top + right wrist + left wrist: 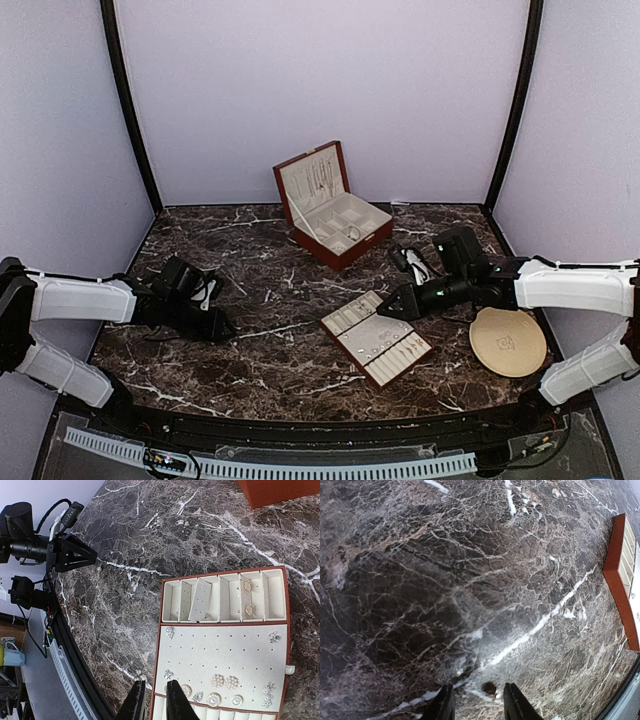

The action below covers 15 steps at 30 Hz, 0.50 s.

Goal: Organize the mixed jewelry
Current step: Pick up the earring from the center of the board.

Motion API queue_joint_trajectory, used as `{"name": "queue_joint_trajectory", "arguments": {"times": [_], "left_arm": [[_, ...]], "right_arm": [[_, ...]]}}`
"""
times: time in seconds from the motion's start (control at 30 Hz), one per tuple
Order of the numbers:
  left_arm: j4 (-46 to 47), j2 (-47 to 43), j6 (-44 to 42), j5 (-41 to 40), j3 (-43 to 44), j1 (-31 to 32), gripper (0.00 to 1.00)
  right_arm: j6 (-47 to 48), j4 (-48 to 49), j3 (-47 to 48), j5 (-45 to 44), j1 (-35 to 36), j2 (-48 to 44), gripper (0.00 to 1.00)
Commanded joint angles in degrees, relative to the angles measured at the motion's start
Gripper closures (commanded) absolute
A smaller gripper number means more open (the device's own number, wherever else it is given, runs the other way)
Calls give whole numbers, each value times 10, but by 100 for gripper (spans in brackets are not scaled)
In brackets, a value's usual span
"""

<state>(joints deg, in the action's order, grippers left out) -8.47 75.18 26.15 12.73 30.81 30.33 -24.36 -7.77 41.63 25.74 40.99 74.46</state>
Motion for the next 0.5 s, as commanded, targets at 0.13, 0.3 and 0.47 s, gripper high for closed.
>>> {"name": "queue_joint_trajectory", "arguments": {"times": [0.13,0.3,0.47], "left_arm": [[45,30,2,60,-6,-1,70],[32,32,2,63,-7,0,74],[13,10,6,53,-15,0,75]], "right_arm": [[-5,34,-14,2,6,-20,83],[-10,38,-22,0,6,-24,83],[-13,43,-24,1,6,-25,83]]}}
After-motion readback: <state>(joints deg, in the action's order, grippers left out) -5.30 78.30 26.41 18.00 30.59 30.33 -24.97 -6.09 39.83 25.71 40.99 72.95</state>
